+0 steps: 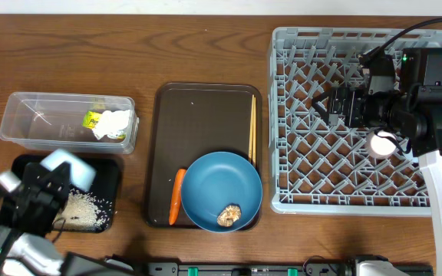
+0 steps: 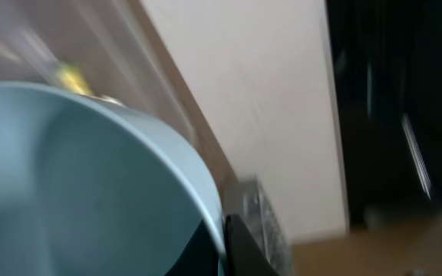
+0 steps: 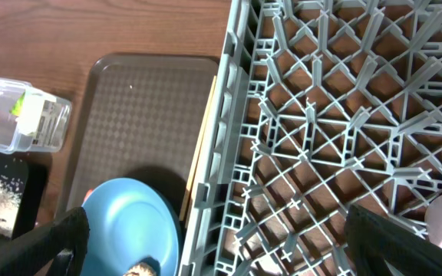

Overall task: Sort waste into correct bins and load items into the dishwasher rack
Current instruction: 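Shake the tipped bowl to empty rice onto the black tray, then carry the white bowl to the rack and set it down with left gripper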

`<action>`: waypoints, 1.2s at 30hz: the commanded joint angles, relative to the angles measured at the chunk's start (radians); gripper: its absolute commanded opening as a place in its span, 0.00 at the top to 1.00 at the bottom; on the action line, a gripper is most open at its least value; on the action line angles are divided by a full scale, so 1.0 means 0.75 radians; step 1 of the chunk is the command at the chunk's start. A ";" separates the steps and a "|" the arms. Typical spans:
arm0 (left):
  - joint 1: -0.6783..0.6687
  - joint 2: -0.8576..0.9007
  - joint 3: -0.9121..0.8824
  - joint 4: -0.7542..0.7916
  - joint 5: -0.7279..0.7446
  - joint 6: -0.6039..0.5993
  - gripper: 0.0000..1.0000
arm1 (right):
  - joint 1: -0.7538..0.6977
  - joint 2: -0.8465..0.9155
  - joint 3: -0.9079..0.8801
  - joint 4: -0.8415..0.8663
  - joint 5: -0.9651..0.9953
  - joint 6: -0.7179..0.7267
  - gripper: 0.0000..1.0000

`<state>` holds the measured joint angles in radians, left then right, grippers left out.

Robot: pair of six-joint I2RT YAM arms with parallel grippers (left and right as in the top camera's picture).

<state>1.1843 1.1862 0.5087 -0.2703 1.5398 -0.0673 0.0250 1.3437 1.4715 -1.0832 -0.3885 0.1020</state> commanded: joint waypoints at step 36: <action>-2.332 0.955 0.641 2.008 -0.961 -0.598 0.94 | -0.288 0.002 0.007 0.011 0.130 0.262 0.01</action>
<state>-0.5522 1.8736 0.9367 1.2205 0.9009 -0.5930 -0.1837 1.3437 1.4715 -1.0664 -0.2947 0.2825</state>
